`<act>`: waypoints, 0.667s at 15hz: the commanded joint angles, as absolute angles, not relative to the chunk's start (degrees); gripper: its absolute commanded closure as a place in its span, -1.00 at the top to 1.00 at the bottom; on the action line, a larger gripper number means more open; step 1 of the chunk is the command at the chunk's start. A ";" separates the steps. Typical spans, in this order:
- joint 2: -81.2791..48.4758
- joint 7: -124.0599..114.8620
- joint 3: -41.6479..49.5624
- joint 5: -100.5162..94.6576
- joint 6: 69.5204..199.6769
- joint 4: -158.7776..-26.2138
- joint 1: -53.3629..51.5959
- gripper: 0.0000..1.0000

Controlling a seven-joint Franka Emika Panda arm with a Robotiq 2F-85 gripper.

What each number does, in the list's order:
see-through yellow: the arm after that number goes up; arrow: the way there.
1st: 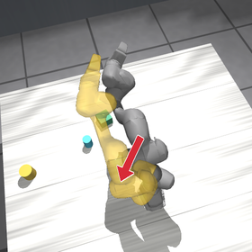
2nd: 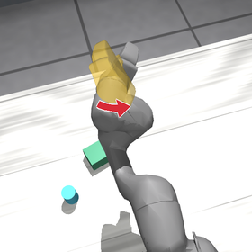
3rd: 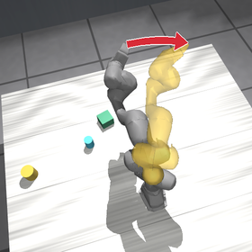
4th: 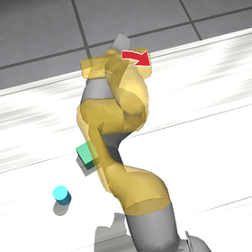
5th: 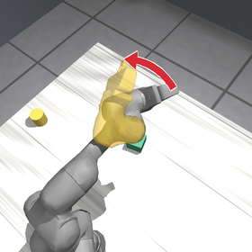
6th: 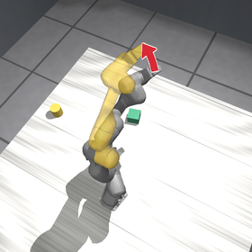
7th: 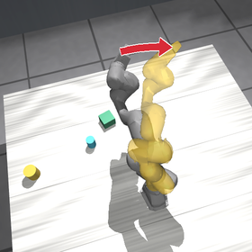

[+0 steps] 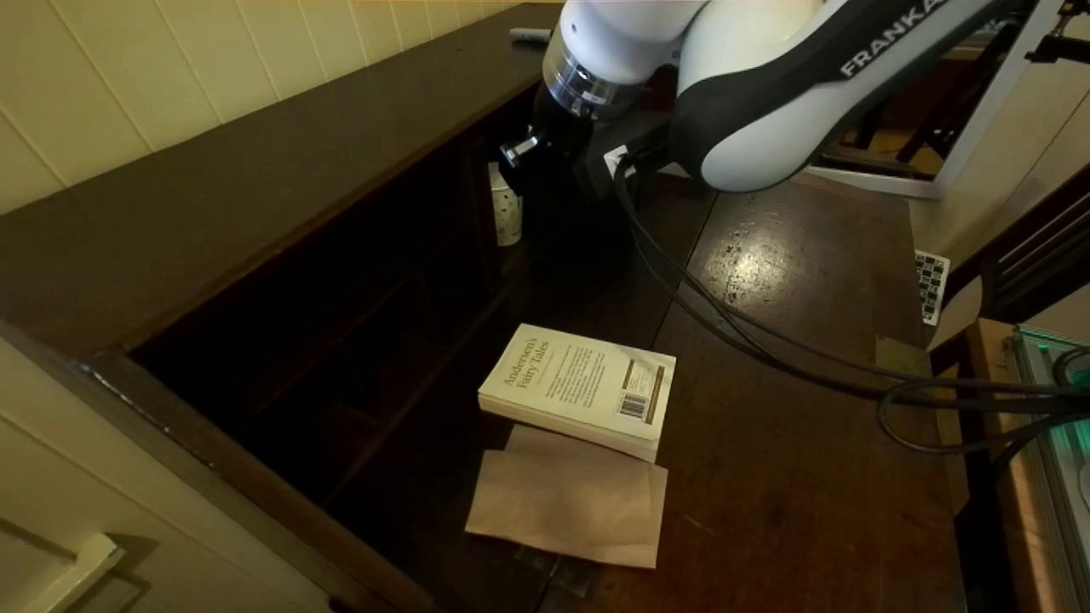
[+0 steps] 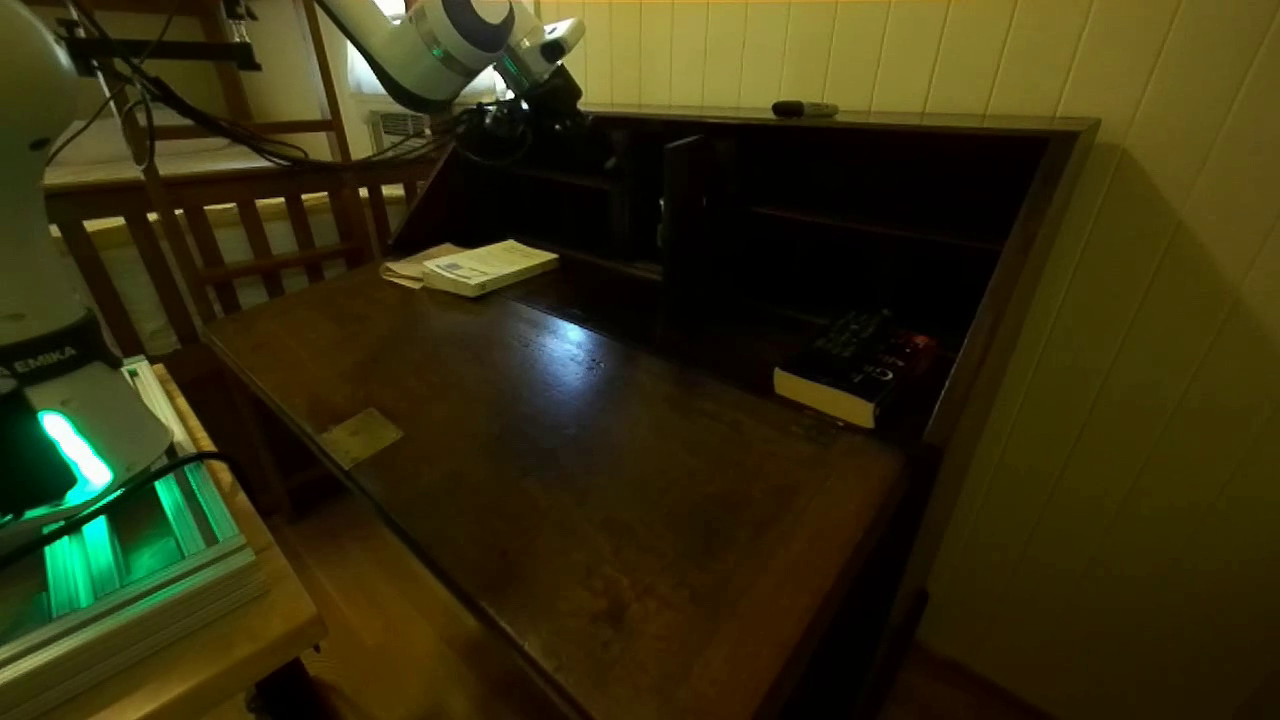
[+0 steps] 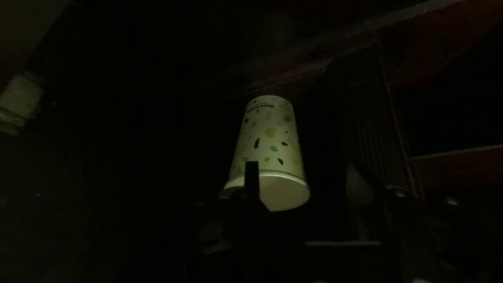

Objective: Remove the marker from the paper cup, put it on the top part of the desk, open the top middle cabinet door, put the paper cup inside the cabinet and close the cabinet door

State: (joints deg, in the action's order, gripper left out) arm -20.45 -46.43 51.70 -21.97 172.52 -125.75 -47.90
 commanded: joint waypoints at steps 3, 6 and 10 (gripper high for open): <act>-9.00 -41.54 53.62 -23.91 158.30 -128.24 -50.67 0.92; -5.42 -39.70 54.51 -24.78 152.33 -127.96 -51.21 1.00; 0.51 -38.65 45.34 -31.70 145.93 -128.12 -40.76 1.00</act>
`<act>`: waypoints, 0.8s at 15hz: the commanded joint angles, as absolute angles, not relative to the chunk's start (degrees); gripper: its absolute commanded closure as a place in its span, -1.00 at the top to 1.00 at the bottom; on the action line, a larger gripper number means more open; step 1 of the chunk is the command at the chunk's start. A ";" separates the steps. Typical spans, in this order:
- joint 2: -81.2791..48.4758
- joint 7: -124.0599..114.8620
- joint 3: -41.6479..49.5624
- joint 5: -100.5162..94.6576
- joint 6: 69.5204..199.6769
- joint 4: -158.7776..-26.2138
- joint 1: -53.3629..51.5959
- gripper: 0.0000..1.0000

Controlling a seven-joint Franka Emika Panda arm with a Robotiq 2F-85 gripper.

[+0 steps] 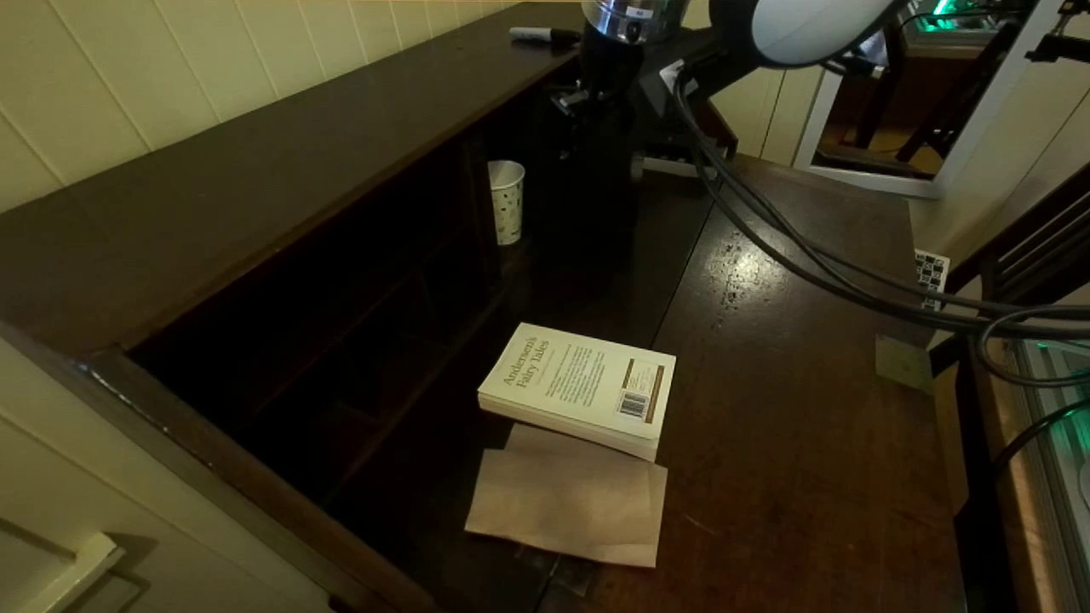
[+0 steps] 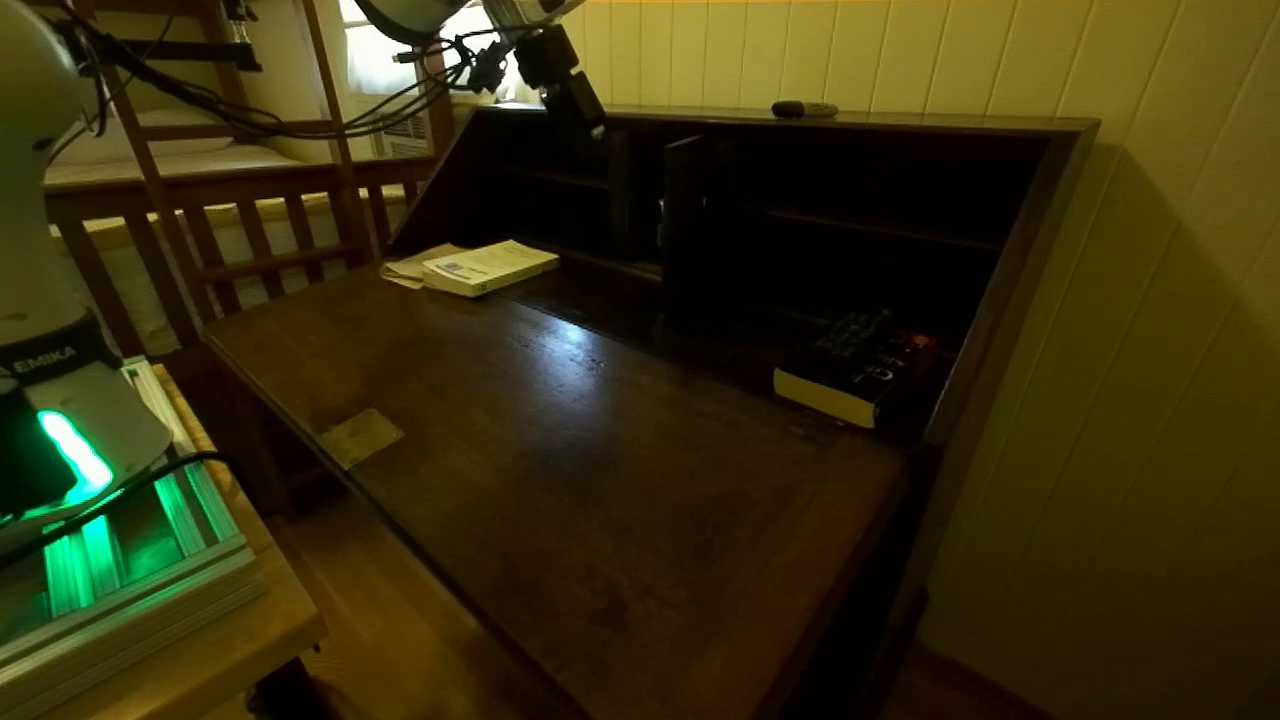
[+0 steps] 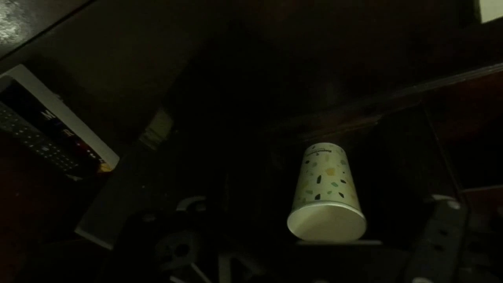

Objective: Remove the marker from the paper cup, put it on the top part of the desk, open the top middle cabinet door, put the paper cup inside the cabinet and close the cabinet door

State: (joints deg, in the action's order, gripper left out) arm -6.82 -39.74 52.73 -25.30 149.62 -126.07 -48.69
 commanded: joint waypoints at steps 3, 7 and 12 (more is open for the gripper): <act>3.20 -35.63 33.75 -32.84 144.00 -128.66 -27.74 1.00; 5.08 -27.48 19.39 -28.27 143.82 -129.78 -11.02 1.00; 4.76 -13.46 12.51 -19.56 146.46 -130.52 -1.00 1.00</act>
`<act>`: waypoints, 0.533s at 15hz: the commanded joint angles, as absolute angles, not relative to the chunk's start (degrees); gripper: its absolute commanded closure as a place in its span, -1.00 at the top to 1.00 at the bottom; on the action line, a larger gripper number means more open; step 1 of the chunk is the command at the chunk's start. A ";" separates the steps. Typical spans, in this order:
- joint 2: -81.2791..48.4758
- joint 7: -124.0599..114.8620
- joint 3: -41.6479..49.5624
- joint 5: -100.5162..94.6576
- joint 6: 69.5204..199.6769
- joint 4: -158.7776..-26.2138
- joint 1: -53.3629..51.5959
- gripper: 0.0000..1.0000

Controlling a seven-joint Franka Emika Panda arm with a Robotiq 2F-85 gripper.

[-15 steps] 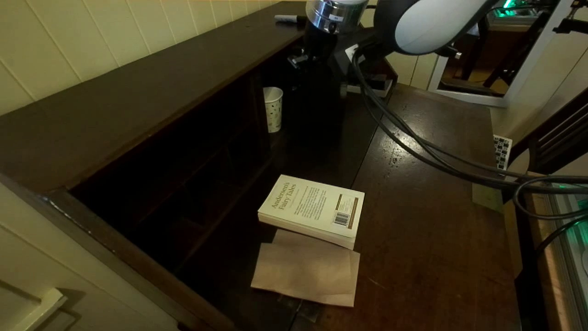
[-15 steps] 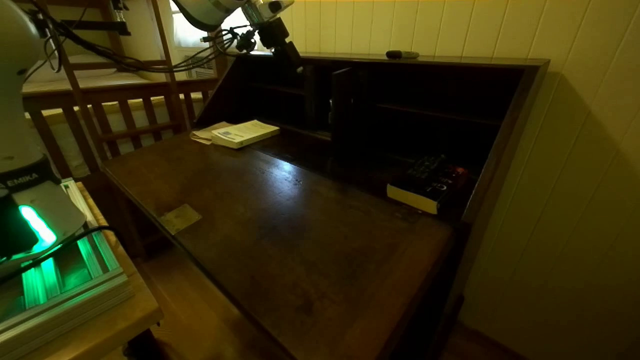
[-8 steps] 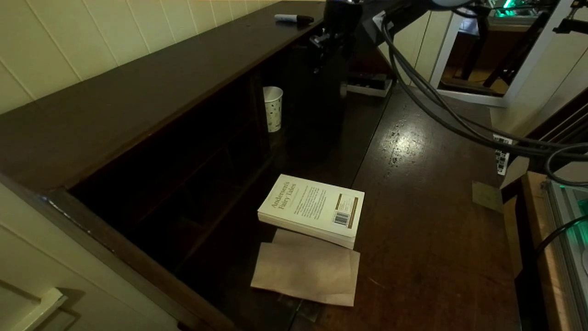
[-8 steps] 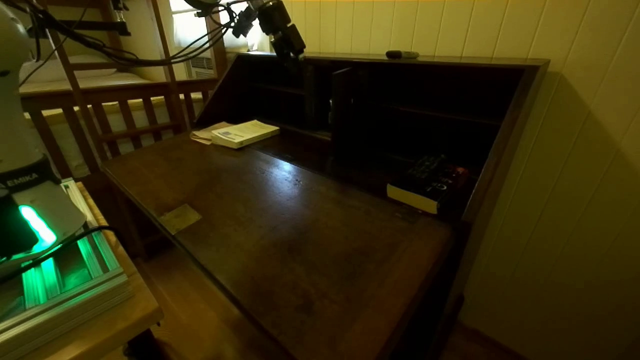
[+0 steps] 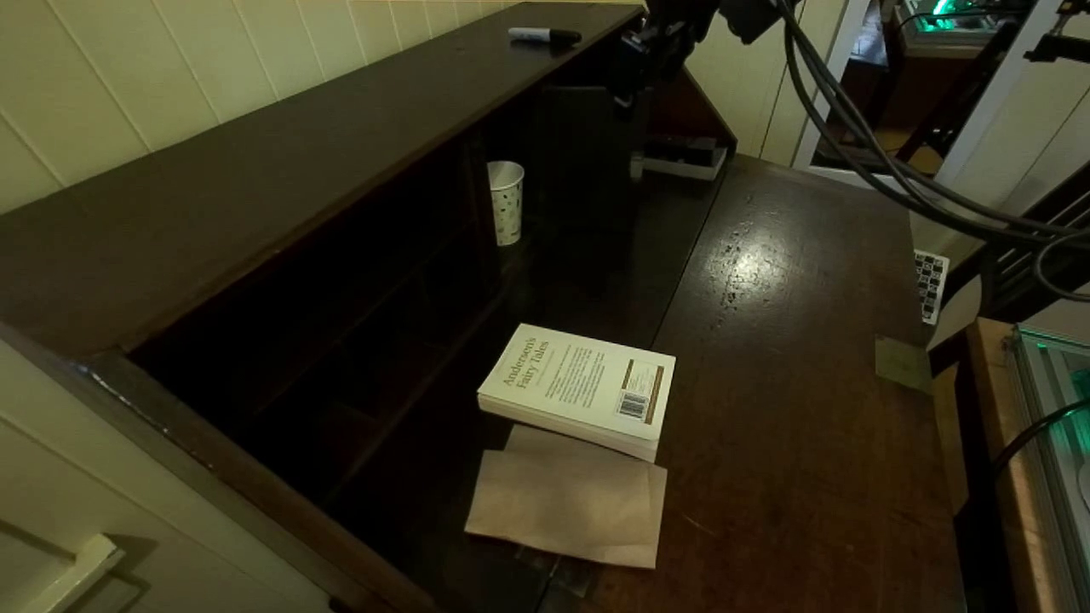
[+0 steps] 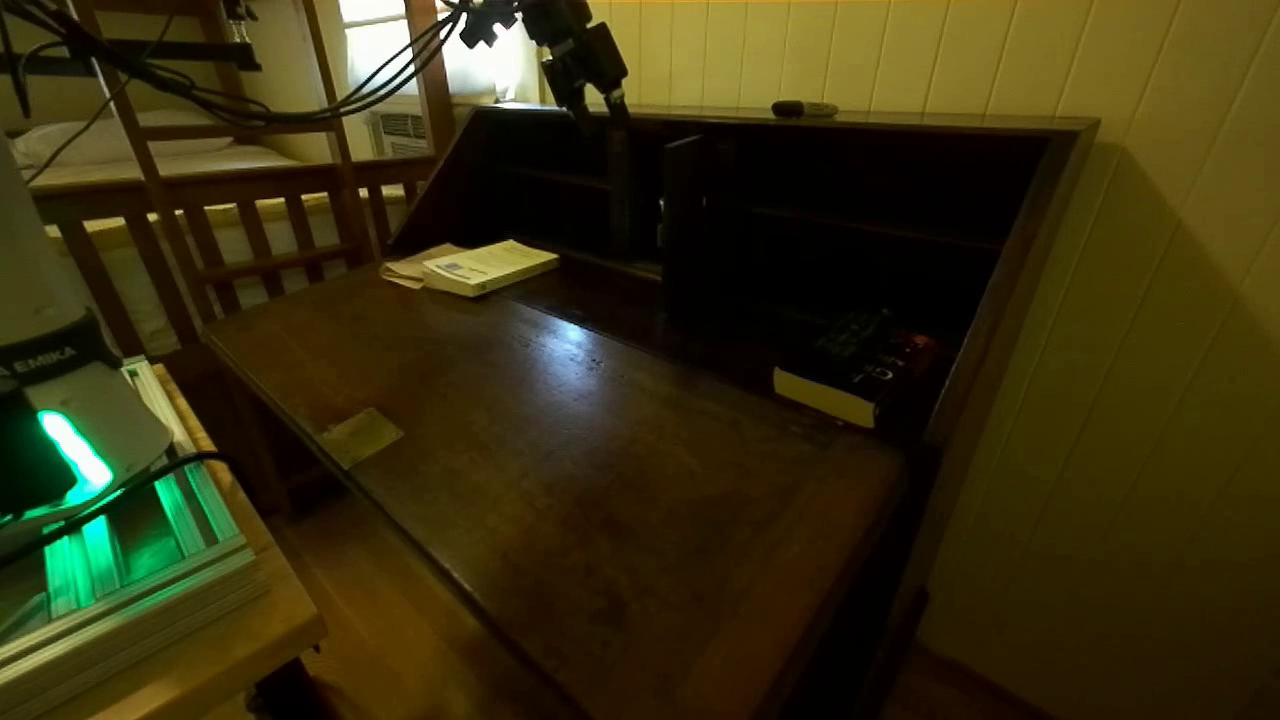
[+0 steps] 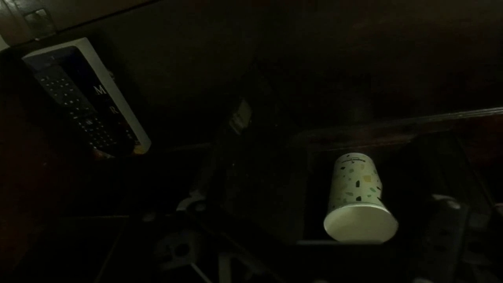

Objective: Remove the marker from the paper cup, put it on the top part of the desk, open the top middle cabinet door, put the paper cup inside the cabinet and close the cabinet door

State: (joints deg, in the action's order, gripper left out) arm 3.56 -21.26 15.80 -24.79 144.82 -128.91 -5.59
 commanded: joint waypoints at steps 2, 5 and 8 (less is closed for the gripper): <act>4.40 -8.89 11.44 -16.47 146.85 -130.06 1.03 1.00; 3.82 -3.28 10.66 -13.36 147.49 -129.27 3.05 1.00; 2.78 -0.32 10.52 -12.60 146.91 -128.21 4.53 1.00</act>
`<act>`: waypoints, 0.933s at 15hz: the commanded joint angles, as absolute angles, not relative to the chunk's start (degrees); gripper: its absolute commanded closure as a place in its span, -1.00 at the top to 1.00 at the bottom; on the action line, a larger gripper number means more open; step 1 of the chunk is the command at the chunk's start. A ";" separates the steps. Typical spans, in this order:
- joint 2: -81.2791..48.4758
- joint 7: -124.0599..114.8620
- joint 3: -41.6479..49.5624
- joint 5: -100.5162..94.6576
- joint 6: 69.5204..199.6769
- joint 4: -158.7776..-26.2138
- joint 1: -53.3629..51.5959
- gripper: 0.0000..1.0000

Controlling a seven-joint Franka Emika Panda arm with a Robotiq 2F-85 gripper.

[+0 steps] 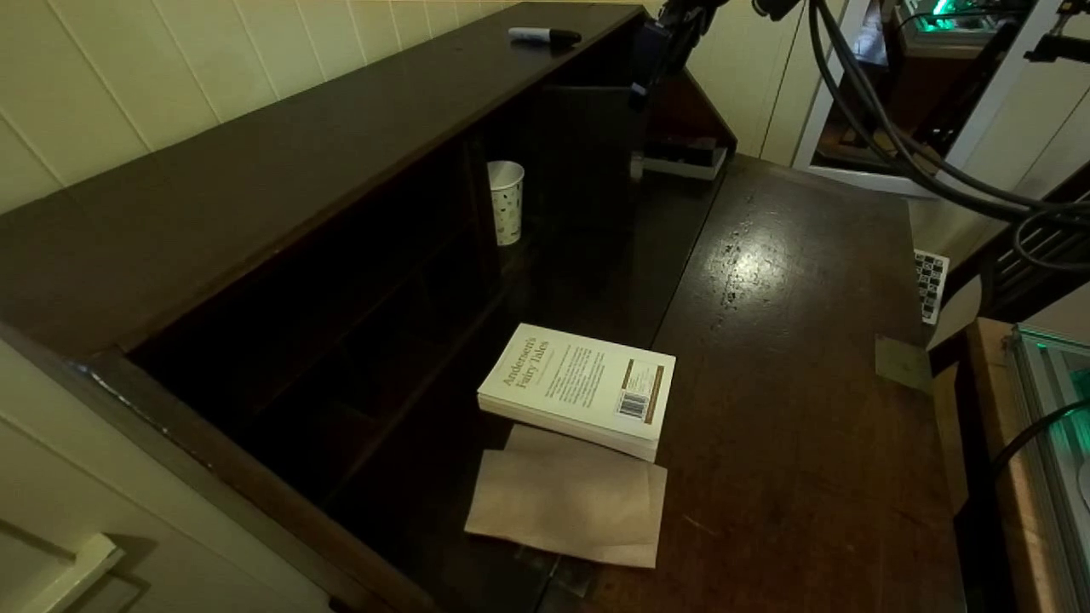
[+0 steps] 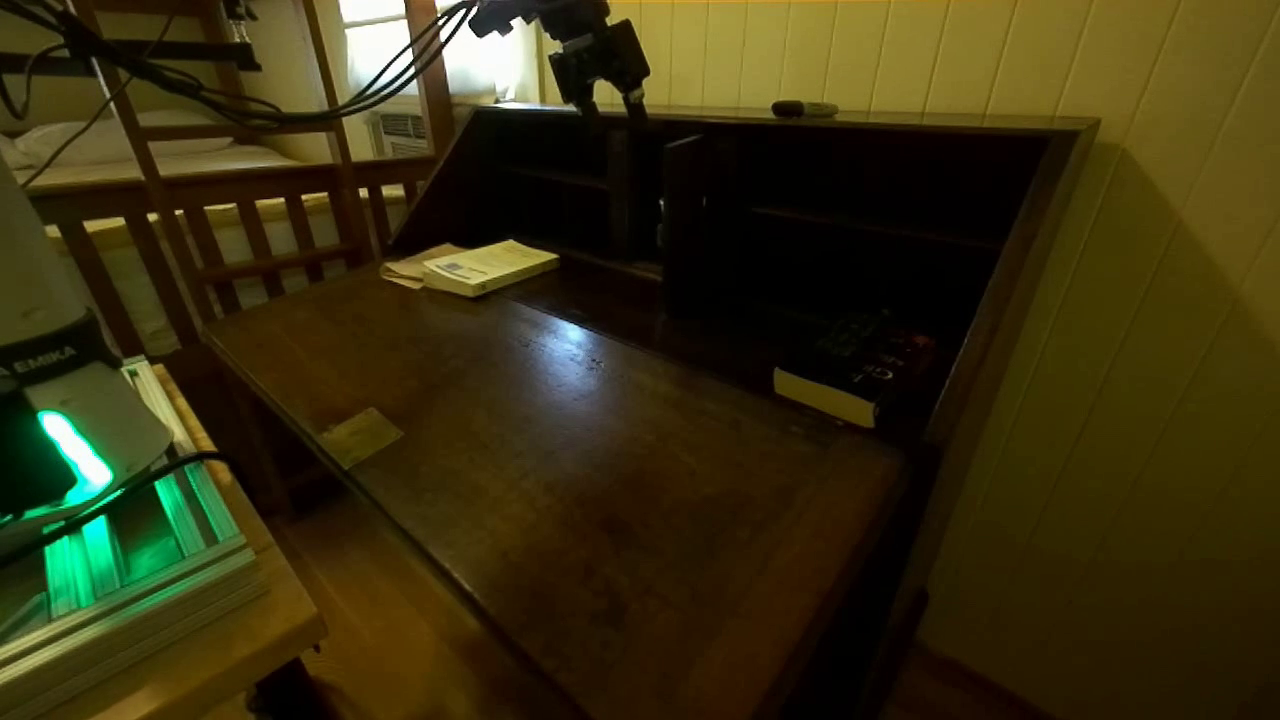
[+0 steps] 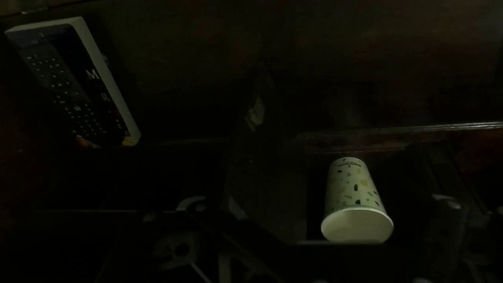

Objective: Remove the marker from the paper cup, put it on the top part of the desk, open the top middle cabinet door, put the paper cup inside the cabinet and close the cabinet door

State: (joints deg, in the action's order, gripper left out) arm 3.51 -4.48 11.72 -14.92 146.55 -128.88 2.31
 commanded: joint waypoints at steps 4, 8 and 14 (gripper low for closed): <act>2.04 0.76 10.74 -14.52 147.26 -127.51 6.23 1.00; 1.08 0.32 10.92 -14.09 150.26 -127.09 7.43 1.00; -1.42 8.46 10.64 -7.38 154.42 -126.53 7.46 1.00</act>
